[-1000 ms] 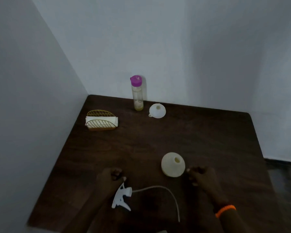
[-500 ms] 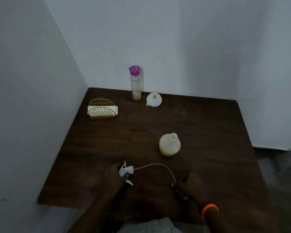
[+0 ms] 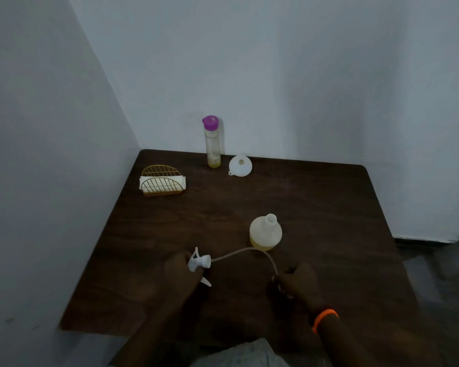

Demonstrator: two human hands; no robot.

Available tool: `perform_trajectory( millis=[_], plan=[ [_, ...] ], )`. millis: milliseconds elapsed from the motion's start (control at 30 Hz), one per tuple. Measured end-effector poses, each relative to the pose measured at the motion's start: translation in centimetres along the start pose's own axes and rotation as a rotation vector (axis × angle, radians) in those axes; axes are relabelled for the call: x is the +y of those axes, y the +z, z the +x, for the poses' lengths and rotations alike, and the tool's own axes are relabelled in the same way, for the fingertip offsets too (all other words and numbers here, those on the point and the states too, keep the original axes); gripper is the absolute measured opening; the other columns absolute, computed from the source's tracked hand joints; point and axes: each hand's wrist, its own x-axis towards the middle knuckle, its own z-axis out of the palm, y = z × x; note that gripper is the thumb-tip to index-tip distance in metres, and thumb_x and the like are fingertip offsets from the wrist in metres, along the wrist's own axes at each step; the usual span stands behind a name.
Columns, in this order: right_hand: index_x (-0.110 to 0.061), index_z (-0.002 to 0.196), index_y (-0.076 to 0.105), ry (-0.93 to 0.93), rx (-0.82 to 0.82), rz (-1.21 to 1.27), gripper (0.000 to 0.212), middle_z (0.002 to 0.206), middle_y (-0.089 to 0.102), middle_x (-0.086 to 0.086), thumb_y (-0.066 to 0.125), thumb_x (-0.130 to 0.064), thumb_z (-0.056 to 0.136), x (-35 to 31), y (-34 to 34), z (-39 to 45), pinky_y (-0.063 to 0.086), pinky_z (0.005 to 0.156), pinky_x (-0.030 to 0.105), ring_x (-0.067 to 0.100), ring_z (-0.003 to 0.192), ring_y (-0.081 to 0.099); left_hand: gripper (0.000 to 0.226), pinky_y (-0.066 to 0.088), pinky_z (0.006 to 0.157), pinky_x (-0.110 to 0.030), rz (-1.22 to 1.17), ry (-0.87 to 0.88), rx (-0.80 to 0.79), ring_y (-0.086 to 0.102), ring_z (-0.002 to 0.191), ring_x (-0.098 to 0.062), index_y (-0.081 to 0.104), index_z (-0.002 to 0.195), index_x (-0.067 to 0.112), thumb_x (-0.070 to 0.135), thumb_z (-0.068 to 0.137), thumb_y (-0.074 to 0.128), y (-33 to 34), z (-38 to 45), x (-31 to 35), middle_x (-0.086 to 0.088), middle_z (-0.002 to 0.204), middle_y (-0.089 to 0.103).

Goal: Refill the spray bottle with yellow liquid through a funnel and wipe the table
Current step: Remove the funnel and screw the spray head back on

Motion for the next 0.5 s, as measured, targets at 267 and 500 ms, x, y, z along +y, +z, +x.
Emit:
perform_trajectory(
  millis=[267, 500],
  plan=[
    [-0.014, 0.070, 0.076, -0.376, 0.199, 0.151, 0.011, 0.067, 0.074, -0.001, 0.085, -0.018, 0.074, -8.0, -5.5, -0.4, 0.055, 0.061, 0.023, 0.007, 0.064, 0.070, 0.034, 0.052, 0.075, -0.025, -0.334, 0.191, 0.301, 0.063, 0.092, -0.006, 0.061, 0.105, 0.027, 0.026, 0.076, 0.081, -6.6, -1.8, 4.5, 0.011, 0.100, 0.065],
    [-0.016, 0.077, 0.075, -0.556, 0.210, 0.119, 0.011, 0.071, 0.075, -0.002, 0.085, -0.019, 0.075, -12.7, -6.8, 0.9, 0.053, 0.059, 0.016, 0.005, 0.067, 0.072, 0.033, 0.052, 0.075, -0.023, -0.355, 0.399, 0.419, 0.065, 0.089, -0.009, 0.064, 0.097, 0.017, 0.021, 0.072, 0.086, -9.9, -1.5, 5.3, 0.005, 0.096, 0.069]
  ],
)
